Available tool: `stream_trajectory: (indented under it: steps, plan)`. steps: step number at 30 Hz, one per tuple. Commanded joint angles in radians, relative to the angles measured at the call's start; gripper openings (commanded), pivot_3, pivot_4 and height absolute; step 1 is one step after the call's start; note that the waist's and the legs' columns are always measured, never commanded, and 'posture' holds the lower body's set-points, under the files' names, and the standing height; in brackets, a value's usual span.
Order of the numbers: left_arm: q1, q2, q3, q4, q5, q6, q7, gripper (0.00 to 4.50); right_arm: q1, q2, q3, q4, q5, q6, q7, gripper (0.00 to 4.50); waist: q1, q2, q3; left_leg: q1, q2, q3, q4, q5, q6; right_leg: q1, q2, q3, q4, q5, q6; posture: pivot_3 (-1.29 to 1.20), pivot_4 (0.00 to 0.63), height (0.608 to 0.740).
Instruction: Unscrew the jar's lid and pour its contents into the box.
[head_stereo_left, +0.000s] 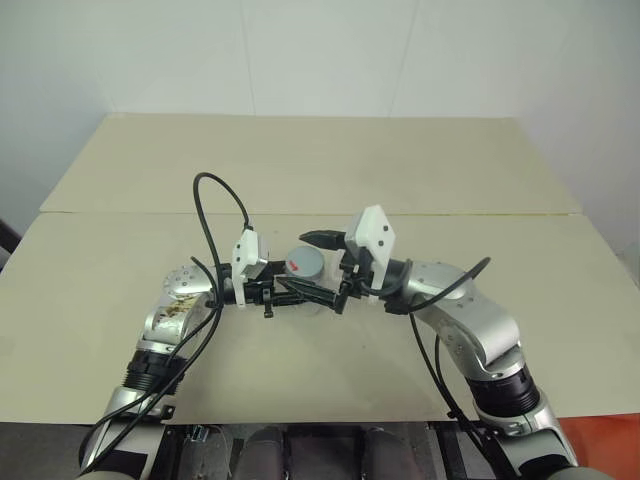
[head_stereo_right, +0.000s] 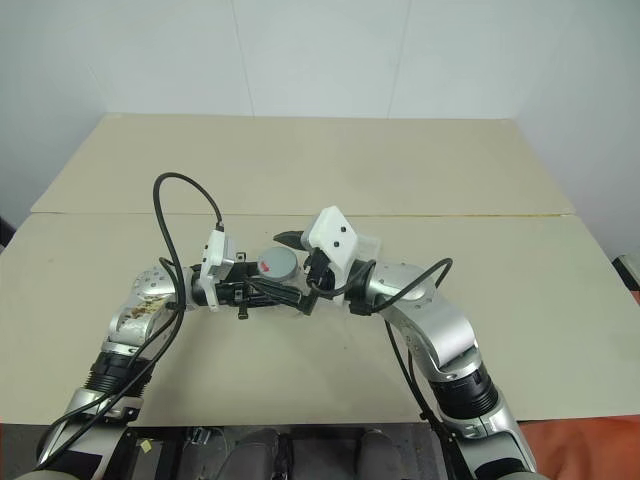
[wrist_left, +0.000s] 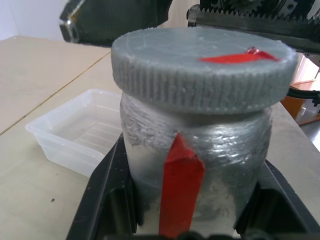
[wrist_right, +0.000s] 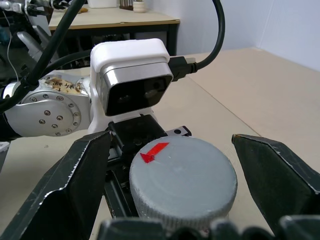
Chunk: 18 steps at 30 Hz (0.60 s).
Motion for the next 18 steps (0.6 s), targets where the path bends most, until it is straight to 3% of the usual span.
stream_trajectory:
  steps: [1,3,6,7,18]
  plan:
    - [0.001,0.009,0.009,-0.043,-0.018,0.001,0.001,1.93,-0.020,0.010,-0.007,-0.022,0.004,-0.027,0.004,4.31,0.000,0.000,0.000,0.000,0.000,0.000,0.000,0.000,0.000,0.000,0.000,0.000,0.000,0.000,0.000,0.00,0.150,0.740]
    - [0.002,0.009,0.009,-0.046,-0.018,0.002,0.002,1.93,-0.021,0.011,-0.007,-0.020,0.002,-0.026,0.001,3.90,0.000,0.000,0.000,0.000,0.000,0.000,0.000,0.000,0.000,0.000,0.000,0.000,0.000,0.000,0.000,0.00,0.150,0.740]
    - [0.004,0.010,0.008,-0.049,-0.019,0.004,0.002,1.93,-0.022,0.012,-0.008,-0.020,0.001,-0.026,-0.001,2.85,0.000,0.000,0.000,0.000,0.000,0.000,0.000,0.000,0.000,0.000,0.000,0.000,0.000,0.000,0.000,0.00,0.150,0.740]
    - [0.004,0.010,0.008,-0.049,-0.019,0.004,0.002,1.93,-0.023,0.012,-0.009,-0.019,0.002,-0.025,-0.002,2.75,0.000,0.000,0.000,0.000,0.000,0.000,0.000,0.000,0.000,0.000,0.000,0.000,0.000,0.000,0.000,0.00,0.150,0.740]
    - [0.011,0.016,0.000,-0.032,-0.015,0.011,-0.005,1.93,-0.042,0.000,-0.035,-0.029,0.004,-0.030,-0.001,2.75,-0.001,0.000,0.000,0.000,0.000,0.000,0.000,0.000,0.000,0.000,0.000,0.000,0.000,0.000,0.000,0.00,0.150,0.740]
